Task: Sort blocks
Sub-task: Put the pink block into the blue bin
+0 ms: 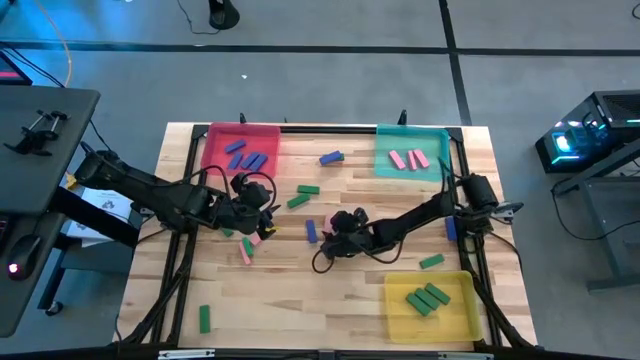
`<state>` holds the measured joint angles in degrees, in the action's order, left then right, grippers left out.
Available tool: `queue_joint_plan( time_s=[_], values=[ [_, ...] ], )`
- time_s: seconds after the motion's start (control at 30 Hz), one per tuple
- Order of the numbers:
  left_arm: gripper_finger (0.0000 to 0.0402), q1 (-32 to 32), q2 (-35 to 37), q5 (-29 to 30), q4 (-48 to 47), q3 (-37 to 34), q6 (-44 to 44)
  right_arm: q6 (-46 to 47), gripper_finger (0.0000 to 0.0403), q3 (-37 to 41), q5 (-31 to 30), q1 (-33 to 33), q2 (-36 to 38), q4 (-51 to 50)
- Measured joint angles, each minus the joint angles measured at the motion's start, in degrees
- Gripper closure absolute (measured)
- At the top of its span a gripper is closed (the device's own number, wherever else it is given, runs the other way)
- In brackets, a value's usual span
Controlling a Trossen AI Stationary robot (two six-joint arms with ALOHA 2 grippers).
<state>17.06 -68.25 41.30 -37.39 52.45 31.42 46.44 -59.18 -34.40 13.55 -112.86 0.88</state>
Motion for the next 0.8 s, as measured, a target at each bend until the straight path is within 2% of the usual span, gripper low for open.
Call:
queue_joint_plan(
  time_s=[0.17,0.43,0.7,0.8],
  values=[
    [0.0199,0.0,0.0,0.15,0.02,0.0,-0.02,0.02,0.0167,-0.13,-4.32,-0.89,-2.74,1.37],
    [0.0199,0.0,0.0,0.12,-0.07,0.0,-0.02,-1.92,0.0178,-0.33,-4.99,-1.17,-3.18,-2.14],
    [0.0199,0.0,0.01,0.11,-0.12,0.0,-0.01,-4.82,0.022,0.11,-2.83,0.22,1.88,-10.66],
    [0.0199,0.0,0.0,0.1,-0.11,-0.01,0.01,-3.06,0.0226,0.24,-3.57,1.02,4.59,-14.25]
  ],
)
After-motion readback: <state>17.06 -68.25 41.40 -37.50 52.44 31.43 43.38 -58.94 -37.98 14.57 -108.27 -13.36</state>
